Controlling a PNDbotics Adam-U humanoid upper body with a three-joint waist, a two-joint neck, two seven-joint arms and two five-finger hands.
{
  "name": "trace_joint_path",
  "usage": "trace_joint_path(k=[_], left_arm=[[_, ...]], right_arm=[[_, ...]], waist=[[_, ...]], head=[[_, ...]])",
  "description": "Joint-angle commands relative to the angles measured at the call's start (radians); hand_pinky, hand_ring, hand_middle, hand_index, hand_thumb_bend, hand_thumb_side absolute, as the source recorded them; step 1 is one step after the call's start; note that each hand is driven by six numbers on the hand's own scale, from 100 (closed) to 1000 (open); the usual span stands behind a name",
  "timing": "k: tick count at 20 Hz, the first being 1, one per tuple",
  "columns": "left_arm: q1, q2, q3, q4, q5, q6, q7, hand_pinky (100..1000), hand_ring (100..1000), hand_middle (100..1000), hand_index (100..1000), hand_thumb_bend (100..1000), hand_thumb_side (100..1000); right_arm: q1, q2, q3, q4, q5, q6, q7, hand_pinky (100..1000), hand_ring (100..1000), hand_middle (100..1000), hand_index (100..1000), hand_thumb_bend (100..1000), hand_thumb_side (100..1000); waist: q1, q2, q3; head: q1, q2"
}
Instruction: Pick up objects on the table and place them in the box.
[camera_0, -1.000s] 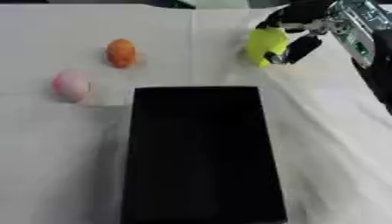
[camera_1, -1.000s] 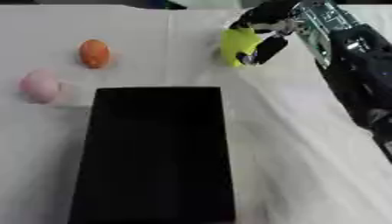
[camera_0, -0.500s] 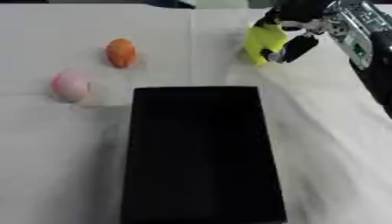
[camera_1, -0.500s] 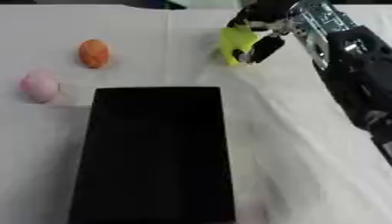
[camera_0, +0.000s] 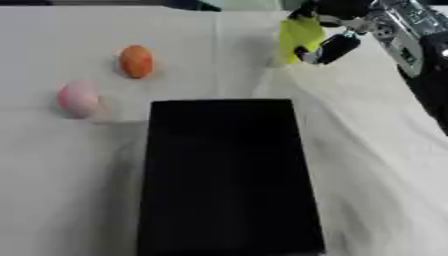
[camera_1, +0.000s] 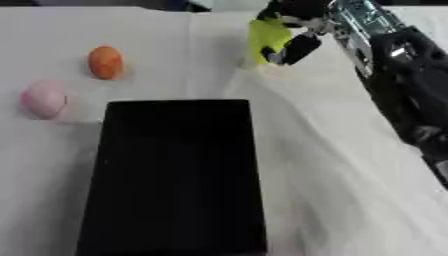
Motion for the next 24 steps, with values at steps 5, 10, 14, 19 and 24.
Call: trace_joint_path(k=[5, 10, 14, 19, 24], left_arm=[[0.001, 0.023, 0.012, -0.019, 0.000, 0.001, -0.002, 705, 766, 774, 820, 100, 922], [0.001, 0.026, 0.012, -0.019, 0.000, 0.002, -0.003, 705, 766, 774, 820, 100, 921], [0.000, 0.029, 0.011, -0.019, 0.002, 0.001, -0.004, 705, 766, 774, 820, 100, 918], [-0.001, 0.031, 0.009, -0.019, 0.006, 0.001, -0.007, 705, 769, 774, 820, 100, 916], [0.001, 0.031, 0.009, -0.019, 0.009, 0.002, -0.008, 705, 770, 774, 820, 100, 916]], right_arm=[[-0.002, -0.120, 0.027, -0.223, -0.194, 0.029, 0.094, 832, 678, 435, 555, 100, 674], [0.068, -0.224, 0.063, -0.511, -0.369, 0.095, 0.161, 826, 657, 432, 553, 100, 685], [0.115, -0.289, 0.086, -0.716, -0.495, 0.159, 0.209, 818, 648, 431, 552, 100, 687], [0.140, -0.330, 0.114, -0.945, -0.613, 0.234, 0.266, 812, 641, 429, 550, 100, 693], [0.122, -0.319, 0.138, -1.008, -0.671, 0.245, 0.292, 810, 643, 434, 555, 100, 700]], waist=[[-0.002, -0.040, -0.013], [-0.004, -0.049, -0.024], [-0.004, -0.056, -0.031], [-0.005, -0.067, -0.044], [-0.004, -0.075, -0.054]], head=[[0.009, 0.021], [0.016, 0.027], [0.019, 0.030], [0.022, 0.039], [0.031, 0.048]])
